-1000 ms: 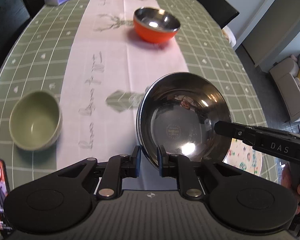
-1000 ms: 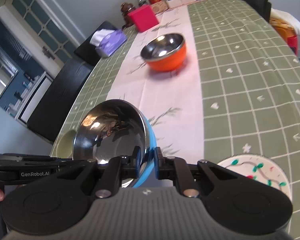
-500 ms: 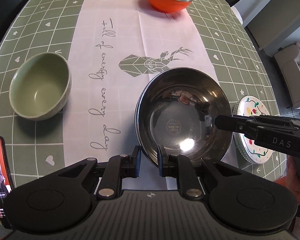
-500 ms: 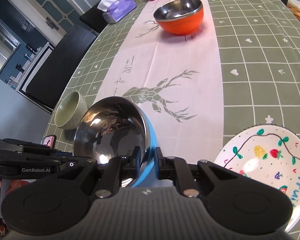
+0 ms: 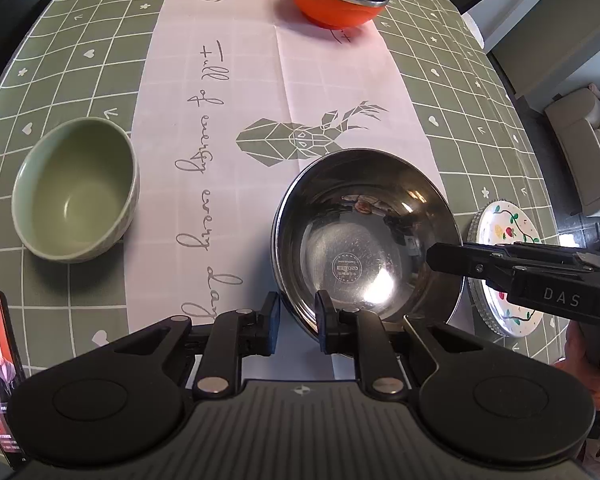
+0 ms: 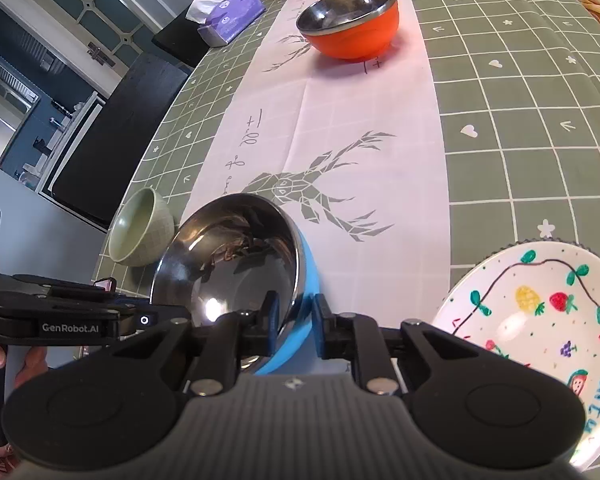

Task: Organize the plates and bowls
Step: 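Carry the blue bowl with the left gripper toward the green bowl, then lower the blue bowl and open the left gripper, then grasp the orange bowl rim with the left gripper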

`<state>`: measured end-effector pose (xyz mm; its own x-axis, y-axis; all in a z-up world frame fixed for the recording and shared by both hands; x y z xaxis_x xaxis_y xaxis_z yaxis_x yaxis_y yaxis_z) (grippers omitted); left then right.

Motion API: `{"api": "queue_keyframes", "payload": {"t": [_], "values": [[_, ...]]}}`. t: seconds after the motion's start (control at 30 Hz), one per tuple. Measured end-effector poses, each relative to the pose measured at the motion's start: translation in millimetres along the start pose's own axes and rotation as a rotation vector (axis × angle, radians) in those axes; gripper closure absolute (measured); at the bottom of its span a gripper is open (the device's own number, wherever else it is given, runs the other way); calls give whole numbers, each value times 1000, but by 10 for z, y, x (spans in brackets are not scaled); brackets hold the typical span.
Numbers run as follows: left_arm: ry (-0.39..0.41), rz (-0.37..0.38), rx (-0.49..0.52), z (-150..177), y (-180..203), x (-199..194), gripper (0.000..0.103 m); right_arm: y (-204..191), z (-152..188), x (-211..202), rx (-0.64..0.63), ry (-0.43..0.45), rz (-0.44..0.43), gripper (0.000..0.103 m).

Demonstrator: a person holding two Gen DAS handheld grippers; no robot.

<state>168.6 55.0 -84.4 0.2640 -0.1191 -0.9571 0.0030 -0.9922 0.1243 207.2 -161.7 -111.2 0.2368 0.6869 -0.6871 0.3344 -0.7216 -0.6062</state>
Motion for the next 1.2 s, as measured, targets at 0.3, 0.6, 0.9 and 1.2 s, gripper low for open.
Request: {"api": "queue_keyframes", "payload": {"t": [0.3, 0.6, 0.9, 1.2], "values": [[40, 18, 10, -48, -6, -88, 62, 21, -20, -40, -3, 21, 14, 64], [199, 23, 69, -259, -20, -413, 57, -62, -103, -204, -54, 104, 13, 51], [313, 83, 104, -783, 17, -603, 57, 6, -554, -455, -18, 225, 61, 52], [328, 47, 113, -1454, -10, -492, 57, 75, -1253, -417, 31, 215, 111, 52]]}}
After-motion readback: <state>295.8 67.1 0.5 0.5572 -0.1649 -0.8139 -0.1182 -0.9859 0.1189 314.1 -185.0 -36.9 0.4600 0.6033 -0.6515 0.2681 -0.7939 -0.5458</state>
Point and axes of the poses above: each gripper's, at about its wrist camera, not at the fingertips, and x roughly the way its jaws point, y to its right, z to its underside, the point moved 3 cm from there along x, roughly the way its jaws point, and after that the axes turned 8 degrees about -z, right-handed, at the moved point
